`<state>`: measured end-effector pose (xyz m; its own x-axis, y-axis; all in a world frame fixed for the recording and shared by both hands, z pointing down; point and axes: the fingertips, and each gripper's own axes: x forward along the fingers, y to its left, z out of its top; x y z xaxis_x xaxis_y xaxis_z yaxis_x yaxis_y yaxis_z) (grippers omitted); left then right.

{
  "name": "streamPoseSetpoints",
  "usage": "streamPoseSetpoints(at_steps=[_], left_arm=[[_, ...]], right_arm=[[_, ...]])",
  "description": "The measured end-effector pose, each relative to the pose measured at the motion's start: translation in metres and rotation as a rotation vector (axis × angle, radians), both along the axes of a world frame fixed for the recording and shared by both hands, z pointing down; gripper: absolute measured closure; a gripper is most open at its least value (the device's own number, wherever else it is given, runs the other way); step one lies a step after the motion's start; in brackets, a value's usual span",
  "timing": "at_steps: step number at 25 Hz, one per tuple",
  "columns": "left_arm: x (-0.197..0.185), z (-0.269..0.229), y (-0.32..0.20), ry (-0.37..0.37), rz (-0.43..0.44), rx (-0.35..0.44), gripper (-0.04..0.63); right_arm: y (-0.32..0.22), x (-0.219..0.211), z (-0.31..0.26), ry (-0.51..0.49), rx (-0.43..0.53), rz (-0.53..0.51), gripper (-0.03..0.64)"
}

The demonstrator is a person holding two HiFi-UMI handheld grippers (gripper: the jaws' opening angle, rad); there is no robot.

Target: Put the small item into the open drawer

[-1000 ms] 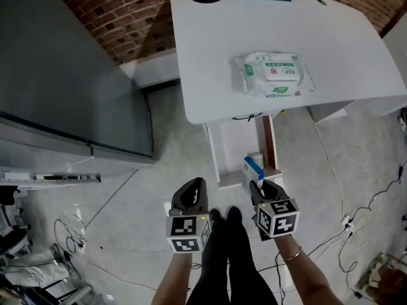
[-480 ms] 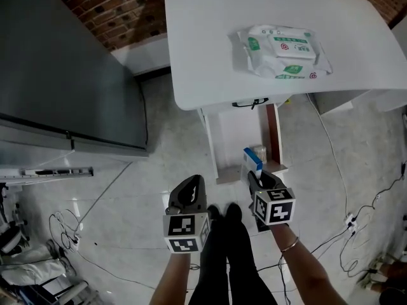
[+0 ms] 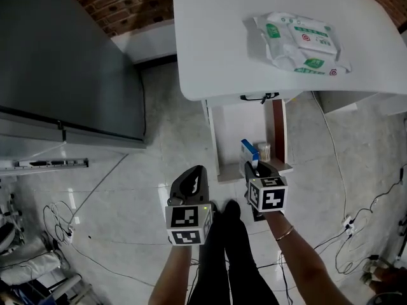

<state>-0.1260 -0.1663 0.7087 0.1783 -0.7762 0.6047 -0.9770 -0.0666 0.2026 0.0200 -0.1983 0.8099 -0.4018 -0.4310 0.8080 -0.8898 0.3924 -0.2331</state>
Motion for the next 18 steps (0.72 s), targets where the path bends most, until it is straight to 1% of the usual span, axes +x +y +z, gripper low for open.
streamPoseSetpoints(at_steps=[7, 13, 18], left_arm=[[-0.011, 0.016, -0.008, 0.017, -0.027, -0.019, 0.566], [-0.018, 0.031, -0.009, 0.021, -0.045, -0.045, 0.566], [-0.018, 0.037, -0.013, 0.026, -0.048, -0.040, 0.566]], right_arm=[[-0.013, -0.014, 0.032, 0.045, -0.023, -0.018, 0.529], [-0.020, -0.026, 0.054, 0.051, -0.049, -0.015, 0.529], [-0.024, -0.031, 0.075, 0.080, -0.080, -0.028, 0.529]])
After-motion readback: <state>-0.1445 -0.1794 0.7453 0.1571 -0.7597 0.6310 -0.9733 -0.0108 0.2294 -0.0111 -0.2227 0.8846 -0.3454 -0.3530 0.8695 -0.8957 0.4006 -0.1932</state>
